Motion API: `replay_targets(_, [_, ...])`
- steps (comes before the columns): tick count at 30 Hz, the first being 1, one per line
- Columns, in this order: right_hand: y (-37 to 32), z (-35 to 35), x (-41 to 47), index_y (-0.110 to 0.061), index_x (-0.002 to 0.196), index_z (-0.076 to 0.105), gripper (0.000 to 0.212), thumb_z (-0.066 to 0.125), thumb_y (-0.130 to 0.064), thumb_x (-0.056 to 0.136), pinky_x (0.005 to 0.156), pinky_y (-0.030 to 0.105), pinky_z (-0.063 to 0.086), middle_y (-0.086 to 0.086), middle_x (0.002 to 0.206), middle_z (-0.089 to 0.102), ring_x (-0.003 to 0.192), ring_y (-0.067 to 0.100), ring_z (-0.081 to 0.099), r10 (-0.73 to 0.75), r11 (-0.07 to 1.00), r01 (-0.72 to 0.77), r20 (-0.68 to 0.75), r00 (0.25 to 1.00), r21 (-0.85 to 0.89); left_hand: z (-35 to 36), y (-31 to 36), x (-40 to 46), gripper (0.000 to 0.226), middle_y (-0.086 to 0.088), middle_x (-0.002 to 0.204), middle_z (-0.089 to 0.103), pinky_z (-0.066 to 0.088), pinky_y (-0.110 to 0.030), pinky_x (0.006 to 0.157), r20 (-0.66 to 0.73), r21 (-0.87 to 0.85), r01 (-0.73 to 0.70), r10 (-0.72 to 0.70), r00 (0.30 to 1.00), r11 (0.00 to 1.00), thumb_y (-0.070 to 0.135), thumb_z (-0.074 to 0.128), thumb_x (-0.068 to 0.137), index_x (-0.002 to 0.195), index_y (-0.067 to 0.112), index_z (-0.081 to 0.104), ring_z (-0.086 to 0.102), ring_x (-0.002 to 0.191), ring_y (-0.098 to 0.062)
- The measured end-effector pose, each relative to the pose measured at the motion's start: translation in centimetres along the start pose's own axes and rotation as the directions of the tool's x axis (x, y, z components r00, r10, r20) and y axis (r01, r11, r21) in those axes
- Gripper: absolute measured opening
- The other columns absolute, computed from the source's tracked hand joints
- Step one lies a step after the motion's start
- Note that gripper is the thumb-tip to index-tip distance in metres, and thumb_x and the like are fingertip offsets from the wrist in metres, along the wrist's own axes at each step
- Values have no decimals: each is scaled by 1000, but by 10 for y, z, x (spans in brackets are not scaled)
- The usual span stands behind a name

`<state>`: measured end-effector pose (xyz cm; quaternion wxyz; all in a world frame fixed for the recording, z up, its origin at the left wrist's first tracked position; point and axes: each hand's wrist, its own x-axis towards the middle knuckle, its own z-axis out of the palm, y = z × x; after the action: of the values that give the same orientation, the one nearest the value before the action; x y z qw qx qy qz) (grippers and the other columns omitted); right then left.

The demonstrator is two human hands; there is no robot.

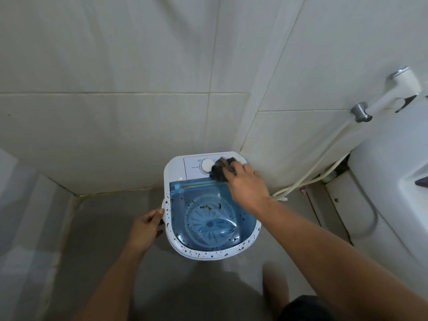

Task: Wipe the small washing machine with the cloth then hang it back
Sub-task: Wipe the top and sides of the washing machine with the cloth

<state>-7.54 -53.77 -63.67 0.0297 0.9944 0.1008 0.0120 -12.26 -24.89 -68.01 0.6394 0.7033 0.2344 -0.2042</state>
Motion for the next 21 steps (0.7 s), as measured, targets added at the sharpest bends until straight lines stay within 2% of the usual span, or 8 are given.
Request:
replay_targets(3, [13, -14, 34, -17, 137, 53, 38, 52, -25, 100, 87, 51, 50, 13, 131, 47, 115, 34, 47, 273, 957, -278, 66, 960, 83, -1, 0, 1, 32, -8, 115, 72, 52, -38, 94, -1, 26, -1, 1, 1000, 1000, 24, 54, 101, 129, 14, 66, 67, 112, -24])
replay_targets(5, [4, -14, 40, -17, 136, 54, 37, 53, -23, 99, 87, 50, 50, 13, 130, 47, 115, 34, 46, 325, 937, -331, 68, 943, 113, 0, 0, 0, 31, -7, 110, 73, 53, -32, 88, -4, 24, 1, -1, 1000, 1000, 24, 53, 102, 128, 13, 66, 68, 107, -22])
replay_targets(8, [-17, -3, 21, -13, 136, 56, 44, 58, -15, 91, 83, 49, 50, 15, 130, 47, 111, 35, 48, 161, 986, -161, 21, 987, 34, 1, 2, -2, 29, 0, 98, 73, 51, -24, 78, -3, 8, 5, -5, 1000, 1000, 21, 52, 102, 126, 11, 66, 67, 94, -14])
replay_targets(12, [12, -6, 7, -15, 141, 52, 50, 57, -18, 92, 83, 47, 50, 13, 134, 47, 113, 34, 48, -72, 997, 73, 57, 996, -13, -2, 2, 0, 32, -6, 110, 72, 50, -27, 82, 11, 37, 10, -10, 1000, 999, 25, 54, 101, 129, 13, 65, 67, 107, -21])
replay_targets(13, [22, -8, 11, -17, 143, 51, 48, 55, -22, 95, 84, 47, 50, 12, 136, 47, 114, 34, 48, -44, 999, 44, 73, 996, -1, -2, 2, 1, 33, -7, 113, 72, 50, -26, 82, 10, 48, 10, -10, 1000, 999, 25, 54, 101, 130, 13, 65, 66, 111, -23])
replay_targets(15, [38, -10, 24, -18, 139, 53, 41, 50, -29, 100, 85, 47, 51, 12, 133, 48, 113, 34, 50, 127, 986, -135, 85, 988, 94, -2, 2, 0, 33, -7, 117, 71, 50, -25, 78, 1, 63, 11, -11, 1000, 998, 26, 54, 101, 130, 14, 65, 65, 114, -23])
replay_targets(18, [44, -9, 34, -16, 136, 58, 39, 48, -33, 103, 88, 43, 52, 16, 126, 51, 110, 36, 57, 347, 842, -393, 187, 919, 370, -1, 1, -1, 33, -8, 117, 72, 52, -31, 85, -1, 45, 14, -14, 1000, 999, 26, 54, 101, 131, 14, 65, 66, 113, -24])
replay_targets(21, [42, -7, 24, -12, 139, 57, 40, 50, -28, 103, 86, 30, 46, 21, 126, 52, 108, 36, 60, 395, 715, -452, 226, 891, 534, -2, -1, -2, 34, -8, 119, 72, 52, -30, 84, -10, 57, 19, -18, 1000, 998, 27, 53, 102, 131, 15, 64, 67, 113, -24])
